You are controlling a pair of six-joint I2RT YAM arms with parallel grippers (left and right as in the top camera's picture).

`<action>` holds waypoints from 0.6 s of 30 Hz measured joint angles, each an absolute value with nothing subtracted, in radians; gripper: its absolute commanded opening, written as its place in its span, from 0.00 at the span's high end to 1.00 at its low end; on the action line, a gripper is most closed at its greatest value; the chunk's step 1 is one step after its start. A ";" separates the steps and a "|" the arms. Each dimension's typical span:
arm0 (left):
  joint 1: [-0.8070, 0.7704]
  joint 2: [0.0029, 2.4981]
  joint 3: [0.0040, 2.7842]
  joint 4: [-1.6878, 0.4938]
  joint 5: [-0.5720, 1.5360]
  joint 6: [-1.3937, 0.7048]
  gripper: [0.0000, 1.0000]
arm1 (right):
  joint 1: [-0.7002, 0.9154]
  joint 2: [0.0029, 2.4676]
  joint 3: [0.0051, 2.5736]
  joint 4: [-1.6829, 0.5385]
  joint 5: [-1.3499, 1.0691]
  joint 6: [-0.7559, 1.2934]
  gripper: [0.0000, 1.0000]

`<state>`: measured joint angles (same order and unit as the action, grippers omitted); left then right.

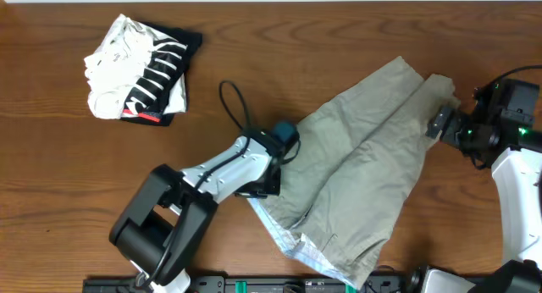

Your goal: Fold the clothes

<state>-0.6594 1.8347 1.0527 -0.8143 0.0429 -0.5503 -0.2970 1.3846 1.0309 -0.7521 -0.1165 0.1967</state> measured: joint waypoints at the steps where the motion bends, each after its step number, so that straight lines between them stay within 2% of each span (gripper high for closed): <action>1: -0.647 1.835 1.053 -0.806 0.051 -0.550 0.93 | -0.297 1.385 1.031 -0.752 -0.117 0.197 0.01; 11: -0.483 1.837 1.063 -0.607 0.078 -0.517 0.94 | -0.297 1.385 1.031 -0.752 -0.117 0.197 0.01; 18: -0.444 1.855 1.063 -0.419 0.053 -0.441 0.94 | -0.297 1.385 1.031 -0.744 -0.106 0.197 0.01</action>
